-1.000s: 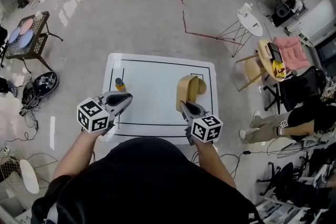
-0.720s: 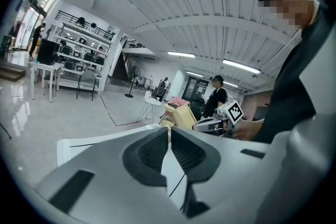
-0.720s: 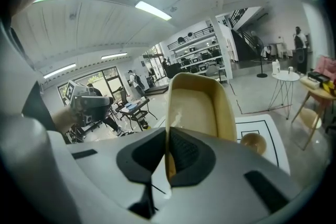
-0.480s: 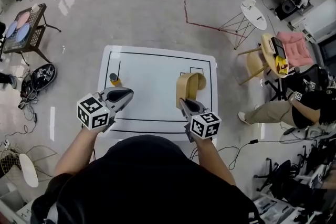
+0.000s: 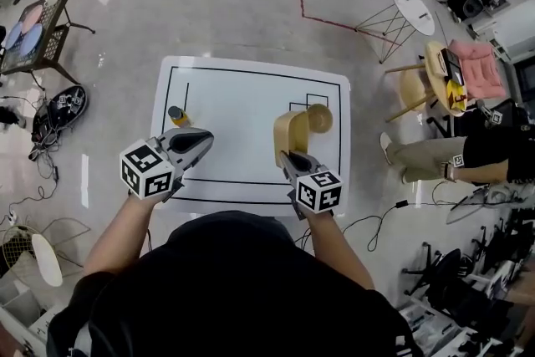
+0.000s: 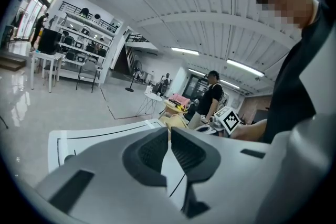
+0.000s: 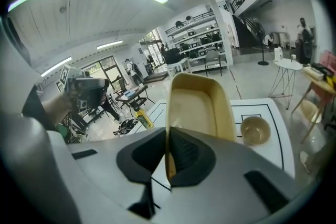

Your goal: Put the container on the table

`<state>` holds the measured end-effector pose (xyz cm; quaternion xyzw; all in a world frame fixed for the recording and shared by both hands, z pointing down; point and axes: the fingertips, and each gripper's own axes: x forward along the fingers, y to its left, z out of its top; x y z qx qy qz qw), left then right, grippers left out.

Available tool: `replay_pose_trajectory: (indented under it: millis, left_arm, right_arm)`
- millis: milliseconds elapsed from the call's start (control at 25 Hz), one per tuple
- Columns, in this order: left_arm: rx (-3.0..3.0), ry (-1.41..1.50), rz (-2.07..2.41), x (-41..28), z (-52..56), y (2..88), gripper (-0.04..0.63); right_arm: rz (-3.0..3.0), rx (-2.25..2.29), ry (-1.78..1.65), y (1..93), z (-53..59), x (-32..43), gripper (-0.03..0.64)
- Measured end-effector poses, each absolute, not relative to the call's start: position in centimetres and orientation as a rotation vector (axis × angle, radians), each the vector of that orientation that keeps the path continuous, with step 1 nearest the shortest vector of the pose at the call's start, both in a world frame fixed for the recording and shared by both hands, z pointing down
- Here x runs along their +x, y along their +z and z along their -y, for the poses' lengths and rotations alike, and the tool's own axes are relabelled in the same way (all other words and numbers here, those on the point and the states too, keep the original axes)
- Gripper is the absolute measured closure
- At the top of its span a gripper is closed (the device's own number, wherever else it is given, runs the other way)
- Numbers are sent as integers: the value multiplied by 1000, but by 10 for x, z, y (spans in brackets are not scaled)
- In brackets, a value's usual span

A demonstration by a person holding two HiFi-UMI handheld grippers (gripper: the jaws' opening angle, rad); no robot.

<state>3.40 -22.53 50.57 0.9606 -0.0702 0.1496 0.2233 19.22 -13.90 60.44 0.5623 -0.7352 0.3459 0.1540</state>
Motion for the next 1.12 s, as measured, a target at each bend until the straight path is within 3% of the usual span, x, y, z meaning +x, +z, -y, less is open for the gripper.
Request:
replay_pose_trajectory:
  millis: [1120]
  left_arm:
    - [2573, 449, 288, 24, 267, 537, 574]
  right_arm:
    - [1968, 1372, 1085, 721, 157, 175, 600]
